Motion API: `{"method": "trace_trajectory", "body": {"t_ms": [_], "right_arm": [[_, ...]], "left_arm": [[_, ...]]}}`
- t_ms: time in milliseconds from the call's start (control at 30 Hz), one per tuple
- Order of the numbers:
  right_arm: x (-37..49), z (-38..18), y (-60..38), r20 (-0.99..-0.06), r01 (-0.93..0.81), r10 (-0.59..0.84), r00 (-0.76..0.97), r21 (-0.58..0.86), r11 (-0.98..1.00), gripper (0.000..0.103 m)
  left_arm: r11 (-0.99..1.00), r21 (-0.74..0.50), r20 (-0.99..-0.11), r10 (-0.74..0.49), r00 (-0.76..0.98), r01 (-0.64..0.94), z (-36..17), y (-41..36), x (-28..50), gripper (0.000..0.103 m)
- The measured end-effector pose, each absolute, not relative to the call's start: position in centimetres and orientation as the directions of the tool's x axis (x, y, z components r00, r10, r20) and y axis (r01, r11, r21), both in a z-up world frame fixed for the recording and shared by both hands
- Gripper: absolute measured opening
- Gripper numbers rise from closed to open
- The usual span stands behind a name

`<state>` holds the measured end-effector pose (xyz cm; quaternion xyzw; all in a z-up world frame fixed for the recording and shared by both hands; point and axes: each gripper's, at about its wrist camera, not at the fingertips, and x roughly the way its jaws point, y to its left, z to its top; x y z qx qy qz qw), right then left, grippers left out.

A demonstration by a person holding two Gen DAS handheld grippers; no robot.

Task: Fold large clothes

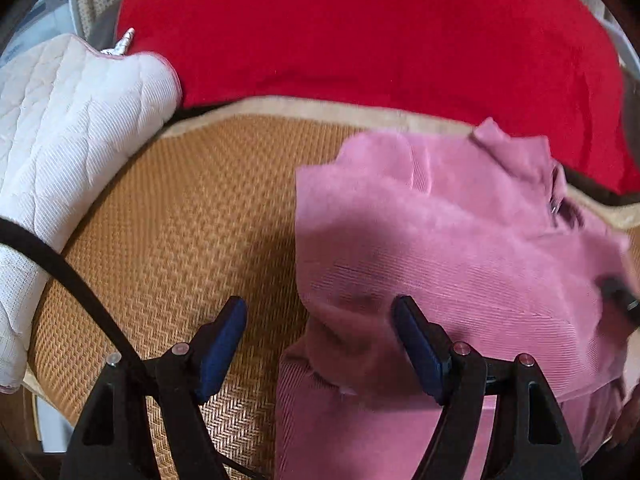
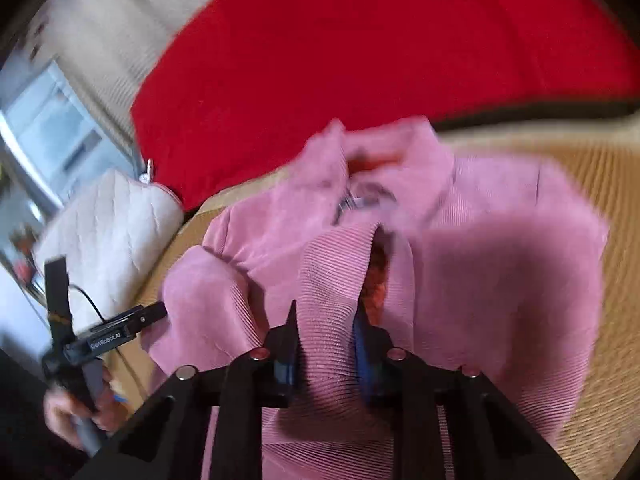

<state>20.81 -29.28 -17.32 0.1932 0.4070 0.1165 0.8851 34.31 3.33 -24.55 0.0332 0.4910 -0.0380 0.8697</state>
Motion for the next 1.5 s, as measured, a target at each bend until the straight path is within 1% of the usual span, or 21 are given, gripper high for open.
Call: {"method": "trace_trajectory", "body": {"t_ms": [100,200,300,400,433,500,567,600,633,700,733,767,833,867,967,1067,1167,1267,1367,1400,1500], "right_arm": [[19.5,-14.9,-29.5,-0.623,-0.055,0.303,0.721,0.384,0.922,0.014],[17.9,-13.2,-31.5,-0.575,0.012,0.19,0.796,0.327,0.945,0.014],[17.5,-13.9,-34.2,-0.609,0.098,0.135,0.782,0.335,0.937,0.014],[19.0,-17.7,-36.5,-0.733,0.181,0.231,0.64,0.435,0.882,0.019],[19.3,-18.6,-36.9,-0.748,0.204,0.268,0.607,0.473,0.857,0.019],[19.3,-19.4,-38.5,-0.737,0.232,0.34,0.584,0.554,0.8,0.021],[18.6,-18.0,-39.9,-0.695,0.243,0.32,0.644,0.582,0.776,0.03],[18.2,-17.3,-40.3,-0.675,0.24,0.304,0.673,0.588,0.773,0.03],[17.5,-16.1,-40.9,-0.64,0.242,0.265,0.721,0.591,0.769,0.034],[16.2,-14.4,-41.4,-0.571,0.231,0.206,0.795,0.599,0.767,0.074],[15.8,-13.8,-41.2,-0.532,0.213,0.189,0.825,0.603,0.769,0.086],[15.7,-13.3,-40.4,-0.514,0.188,0.182,0.838,0.586,0.788,0.086],[16.7,-13.5,-38.8,-0.549,0.145,0.226,0.804,0.551,0.822,0.08],[17.3,-14.0,-37.7,-0.572,0.136,0.241,0.784,0.537,0.833,0.07],[19.2,-16.0,-36.1,-0.656,0.135,0.266,0.707,0.494,0.859,0.053],[21.3,-19.1,-35.2,-0.758,0.182,0.243,0.606,0.429,0.885,0.05],[21.3,-18.9,-34.7,-0.762,0.167,0.218,0.61,0.393,0.904,0.049],[20.1,-17.6,-34.5,-0.712,0.123,0.245,0.658,0.423,0.898,0.049],[18.7,-16.1,-33.2,-0.691,0.047,0.246,0.68,0.376,0.926,0.049],[18.4,-16.1,-33.0,-0.701,0.027,0.248,0.668,0.356,0.934,0.049],[20.0,-18.9,-31.9,-0.811,0.036,0.239,0.534,0.305,0.952,0.05]], "left_arm": [[0.993,0.0,-0.853,-0.061,0.519,0.118,-24.2,3.2,33.9,0.077],[0.988,-0.008,-0.808,-0.098,0.58,0.156,-22.8,2.2,33.1,0.077],[0.976,0.062,-0.77,-0.085,0.632,0.208,-22.0,0.3,32.2,0.077],[0.961,0.131,-0.815,-0.036,0.579,0.245,-23.9,-1.6,32.9,0.077],[0.96,0.135,-0.829,-0.027,0.559,0.247,-24.5,-1.7,33.2,0.077],[0.963,0.118,-0.838,-0.034,0.544,0.241,-24.7,-1.5,33.4,0.077],[0.967,0.084,-0.815,-0.071,0.576,0.239,-23.6,-1.1,33.1,0.077],[0.968,0.073,-0.795,-0.089,0.6,0.24,-22.9,-0.9,32.8,0.077],[0.969,0.068,-0.776,-0.098,0.623,0.237,-22.3,-0.9,32.5,0.077],[0.971,0.049,-0.751,-0.119,0.65,0.236,-21.7,-0.7,32.4,0.077],[0.969,0.035,-0.743,-0.138,0.655,0.244,-21.5,-0.9,32.3,0.077],[0.967,0.027,-0.738,-0.152,0.658,0.254,-21.4,-1.2,32.3,0.077],[0.962,0.04,-0.732,-0.156,0.663,0.27,-21.6,-2.0,32.3,0.077],[0.961,0.061,-0.74,-0.138,0.658,0.27,-21.9,-2.4,32.4,0.077],[0.951,0.113,-0.795,-0.087,0.601,0.287,-24.1,-3.8,33.1,0.077],[0.936,0.2,-0.811,-0.008,0.585,0.291,-26.3,-4.8,32.7,0.081],[0.926,0.237,-0.795,0.01,0.607,0.295,-25.9,-4.8,31.9,0.083],[0.924,0.24,-0.789,0.008,0.614,0.296,-25.7,-4.7,30.9,0.083],[0.922,0.251,-0.782,0.014,0.623,0.294,-25.3,-4.8,29.9,0.083],[0.921,0.255,-0.78,0.017,0.625,0.293,-25.7,-4.9,30.0,0.083],[0.92,0.26,-0.776,0.019,0.63,0.293,-25.9,-4.8,30.2,0.083]]}}
